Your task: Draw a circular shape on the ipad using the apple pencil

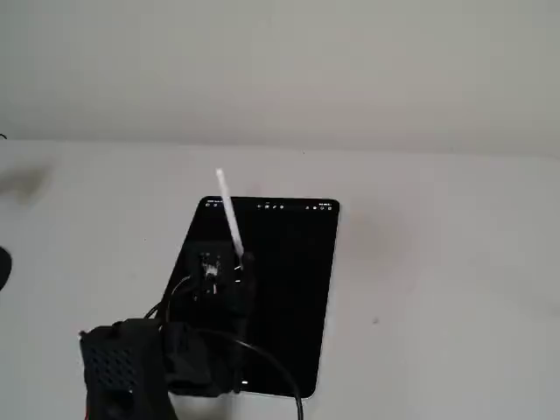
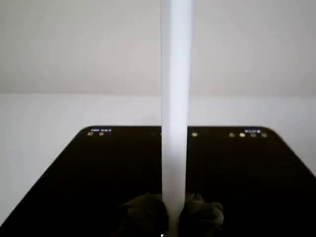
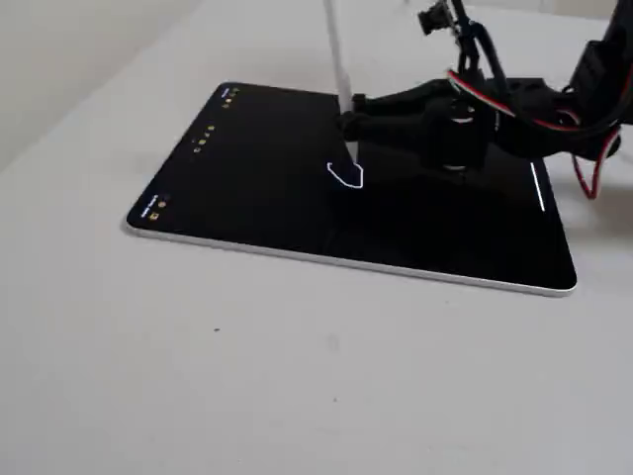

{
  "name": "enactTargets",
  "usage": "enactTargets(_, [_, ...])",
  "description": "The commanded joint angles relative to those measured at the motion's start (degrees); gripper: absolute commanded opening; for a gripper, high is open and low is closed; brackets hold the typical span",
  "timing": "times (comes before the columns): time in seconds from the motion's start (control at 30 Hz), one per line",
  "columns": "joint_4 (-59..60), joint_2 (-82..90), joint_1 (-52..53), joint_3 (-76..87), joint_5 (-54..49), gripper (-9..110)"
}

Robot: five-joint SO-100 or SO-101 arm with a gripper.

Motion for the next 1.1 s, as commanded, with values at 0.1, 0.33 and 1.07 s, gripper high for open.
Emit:
enactTargets(0.1, [1.05, -2.37, 0.97, -3.96, -0.88, 0])
enactTargets(0.33, [0.79, -3.34, -0.09, -5.89, -0.79, 0])
enactTargets(1.07, [0.00, -5.10, -2.81, -8.53, 0.70, 0])
